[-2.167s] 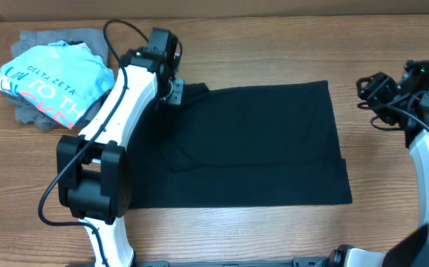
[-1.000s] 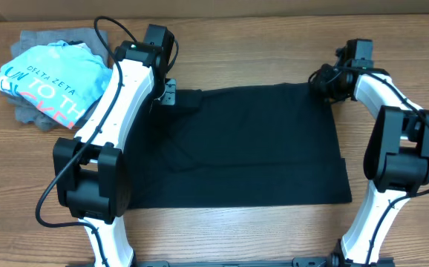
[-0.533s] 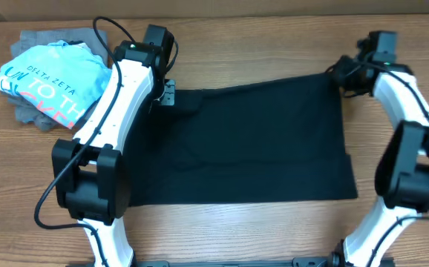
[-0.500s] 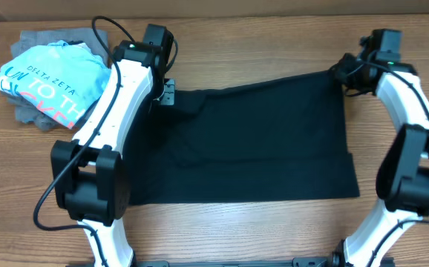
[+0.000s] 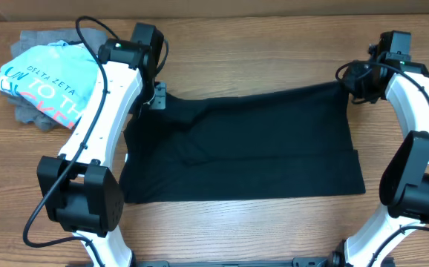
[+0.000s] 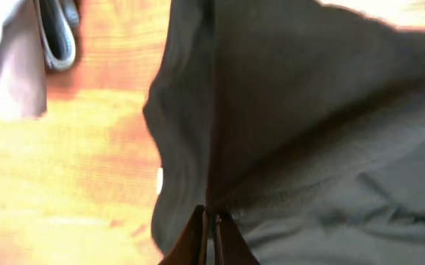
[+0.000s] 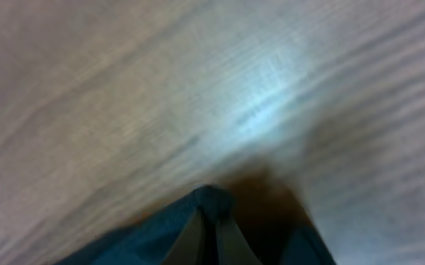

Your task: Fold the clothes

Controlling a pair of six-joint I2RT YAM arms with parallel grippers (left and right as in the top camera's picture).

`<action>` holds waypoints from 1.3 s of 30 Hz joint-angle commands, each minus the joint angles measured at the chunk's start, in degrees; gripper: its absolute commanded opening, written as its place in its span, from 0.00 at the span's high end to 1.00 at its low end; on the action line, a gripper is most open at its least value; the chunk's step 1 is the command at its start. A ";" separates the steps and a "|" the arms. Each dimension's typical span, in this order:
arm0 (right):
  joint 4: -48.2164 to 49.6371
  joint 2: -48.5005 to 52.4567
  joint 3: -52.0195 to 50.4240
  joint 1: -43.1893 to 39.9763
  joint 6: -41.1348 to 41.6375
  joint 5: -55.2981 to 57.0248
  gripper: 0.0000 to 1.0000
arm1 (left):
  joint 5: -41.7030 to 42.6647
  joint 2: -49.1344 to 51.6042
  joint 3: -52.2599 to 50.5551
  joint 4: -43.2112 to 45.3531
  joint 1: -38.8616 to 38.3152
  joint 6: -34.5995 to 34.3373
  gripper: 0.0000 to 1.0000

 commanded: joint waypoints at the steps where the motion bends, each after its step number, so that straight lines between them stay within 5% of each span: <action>1: -3.23 -1.64 0.81 -1.90 0.26 1.49 0.96 | 1.16 -2.19 1.33 -3.52 0.20 -2.05 0.96; 20: -29.40 -6.67 0.74 -4.70 4.17 7.06 0.96 | 0.74 -6.64 -2.12 -17.57 0.31 -7.87 0.96; 39: -31.26 -6.67 -10.62 -4.92 4.35 10.47 0.96 | 1.75 -6.64 -18.01 -14.53 0.31 -6.95 0.96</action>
